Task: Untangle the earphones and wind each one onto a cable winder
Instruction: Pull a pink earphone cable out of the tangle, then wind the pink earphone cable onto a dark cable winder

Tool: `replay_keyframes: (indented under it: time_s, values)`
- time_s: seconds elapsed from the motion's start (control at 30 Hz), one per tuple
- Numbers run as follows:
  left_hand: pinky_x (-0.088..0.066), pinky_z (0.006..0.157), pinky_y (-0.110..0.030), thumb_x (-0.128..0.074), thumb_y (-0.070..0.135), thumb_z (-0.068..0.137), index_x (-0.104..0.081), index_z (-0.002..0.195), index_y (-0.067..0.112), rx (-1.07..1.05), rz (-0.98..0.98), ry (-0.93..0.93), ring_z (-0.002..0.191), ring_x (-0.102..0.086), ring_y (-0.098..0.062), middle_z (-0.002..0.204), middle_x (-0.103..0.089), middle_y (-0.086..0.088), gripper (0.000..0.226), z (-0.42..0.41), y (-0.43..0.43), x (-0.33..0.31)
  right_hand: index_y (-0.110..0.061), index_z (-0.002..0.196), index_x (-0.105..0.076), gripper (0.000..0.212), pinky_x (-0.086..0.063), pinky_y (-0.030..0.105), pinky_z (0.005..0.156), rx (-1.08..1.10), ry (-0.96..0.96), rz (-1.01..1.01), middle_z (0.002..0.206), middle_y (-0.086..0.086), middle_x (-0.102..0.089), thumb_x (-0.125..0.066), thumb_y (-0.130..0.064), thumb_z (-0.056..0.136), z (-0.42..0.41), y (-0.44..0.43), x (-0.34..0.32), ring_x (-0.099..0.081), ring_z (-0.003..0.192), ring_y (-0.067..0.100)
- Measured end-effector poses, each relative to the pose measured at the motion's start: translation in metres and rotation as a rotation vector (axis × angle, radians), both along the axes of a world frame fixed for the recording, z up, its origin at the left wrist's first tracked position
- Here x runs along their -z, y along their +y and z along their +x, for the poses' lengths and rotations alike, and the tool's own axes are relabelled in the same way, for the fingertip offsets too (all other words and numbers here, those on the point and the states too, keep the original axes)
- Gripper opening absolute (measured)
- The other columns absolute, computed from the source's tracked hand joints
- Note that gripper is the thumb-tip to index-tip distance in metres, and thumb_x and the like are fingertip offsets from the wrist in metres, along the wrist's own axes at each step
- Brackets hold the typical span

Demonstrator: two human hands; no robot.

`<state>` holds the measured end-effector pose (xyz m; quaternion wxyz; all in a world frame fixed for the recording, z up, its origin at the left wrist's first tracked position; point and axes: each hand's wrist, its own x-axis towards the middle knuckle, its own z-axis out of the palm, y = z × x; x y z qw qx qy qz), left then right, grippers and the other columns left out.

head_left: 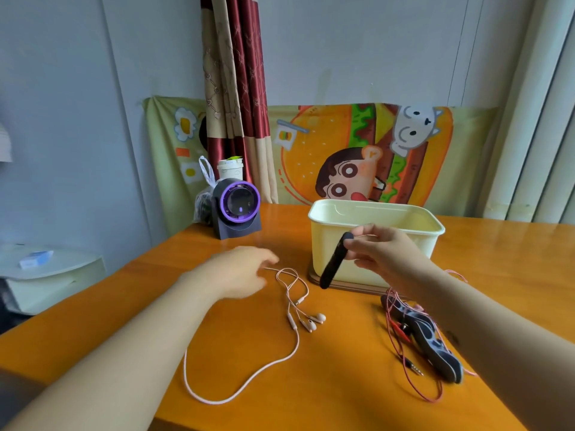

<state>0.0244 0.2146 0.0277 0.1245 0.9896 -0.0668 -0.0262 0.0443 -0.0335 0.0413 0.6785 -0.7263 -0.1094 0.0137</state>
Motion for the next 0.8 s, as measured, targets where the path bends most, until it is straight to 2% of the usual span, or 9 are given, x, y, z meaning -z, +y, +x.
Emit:
replay_keyframes:
  time_s: [0.03,0.1,0.17,0.3,0.37,0.47,0.53,0.63,0.8]
  values:
    - [-0.049,0.096,-0.031,-0.061,0.031,0.093,-0.041,0.140,0.039,0.075,-0.140,0.020,0.115,-0.056,-0.011,0.131,-0.047,0.017,0.052,-0.009,-0.016,-0.008,-0.009,0.087,-0.057,0.010,-0.053,0.022,0.064,-0.034,0.036,0.093,0.080,0.010,-0.068,-0.064,-0.002,0.086,-0.003,0.006,-0.001,-0.068,0.071,0.014]
    - [-0.048,0.100,-0.030,-0.062,0.042,0.090,-0.033,0.146,0.037,0.183,-0.419,0.016,0.122,-0.053,-0.008,0.138,-0.046,0.015,0.062,-0.025,-0.040,-0.016,-0.008,0.086,-0.057,0.009,-0.056,0.022,0.064,-0.084,0.103,0.270,0.082,0.013,-0.067,-0.062,0.000,0.086,-0.007,0.018,0.000,-0.068,0.071,0.016]
    - [-0.048,0.102,-0.032,-0.064,0.041,0.089,-0.037,0.143,0.038,0.241,-0.537,-0.097,0.123,-0.052,-0.003,0.140,-0.048,0.014,0.060,-0.027,-0.048,-0.011,-0.007,0.087,-0.057,0.007,-0.057,0.022,0.066,-0.088,0.145,0.383,0.083,0.013,-0.068,-0.061,-0.001,0.087,-0.010,0.028,0.002,-0.069,0.069,0.014]
    - [-0.056,0.077,-0.022,-0.051,0.026,0.099,-0.052,0.135,0.031,0.129,-0.564,-0.300,0.083,-0.064,0.007,0.107,-0.065,0.017,0.036,-0.021,-0.042,0.003,-0.005,0.092,-0.060,0.005,-0.058,0.024,0.067,-0.112,0.193,0.398,0.083,0.012,-0.070,-0.061,-0.009,0.089,-0.011,0.034,0.006,-0.069,0.072,0.017]
    - [-0.053,0.069,-0.016,-0.048,0.024,0.100,-0.054,0.133,0.026,0.088,-0.576,-0.345,0.076,-0.064,0.006,0.101,-0.066,0.016,0.033,-0.020,-0.035,0.006,-0.004,0.096,-0.062,0.016,-0.057,0.026,0.067,-0.076,0.174,0.203,0.083,0.011,-0.068,-0.060,-0.020,0.091,-0.008,0.034,0.011,-0.066,0.074,0.018]
    - [-0.047,0.060,-0.007,-0.047,0.024,0.101,-0.056,0.129,0.023,-0.015,-0.600,-0.386,0.070,-0.062,0.005,0.090,-0.064,0.016,0.030,-0.022,-0.023,0.007,-0.006,0.104,-0.069,0.029,-0.054,0.028,0.075,-0.040,-0.125,-0.660,0.096,0.010,-0.070,-0.059,-0.030,0.092,0.003,0.039,0.032,-0.065,0.084,0.018]
    - [-0.045,0.056,-0.004,-0.047,0.024,0.101,-0.055,0.130,0.022,-0.062,-0.613,-0.392,0.069,-0.062,0.002,0.083,-0.062,0.016,0.031,-0.024,-0.015,0.007,-0.010,0.110,-0.069,0.030,-0.052,0.025,0.079,-0.137,-0.154,-0.986,0.106,0.005,-0.069,-0.061,-0.031,0.091,0.008,0.053,0.047,-0.064,0.095,0.017]
    - [-0.044,0.055,-0.004,-0.047,0.023,0.101,-0.054,0.132,0.021,-0.097,-0.632,-0.388,0.070,-0.062,0.000,0.082,-0.061,0.015,0.032,-0.029,-0.005,0.006,-0.010,0.114,-0.068,0.036,-0.053,0.024,0.081,-0.176,-0.072,-1.146,0.108,0.006,-0.068,-0.066,-0.034,0.087,0.016,0.073,0.063,-0.064,0.096,0.019]
    - [-0.044,0.054,-0.005,-0.046,0.022,0.101,-0.054,0.133,0.019,-0.126,-0.635,-0.388,0.069,-0.061,-0.001,0.085,-0.061,0.011,0.033,-0.034,0.007,0.007,-0.006,0.116,-0.064,0.039,-0.047,0.022,0.074,-0.157,-0.063,-1.240,0.107,0.010,-0.066,-0.069,-0.030,0.085,0.029,0.091,0.067,-0.057,0.085,0.018]
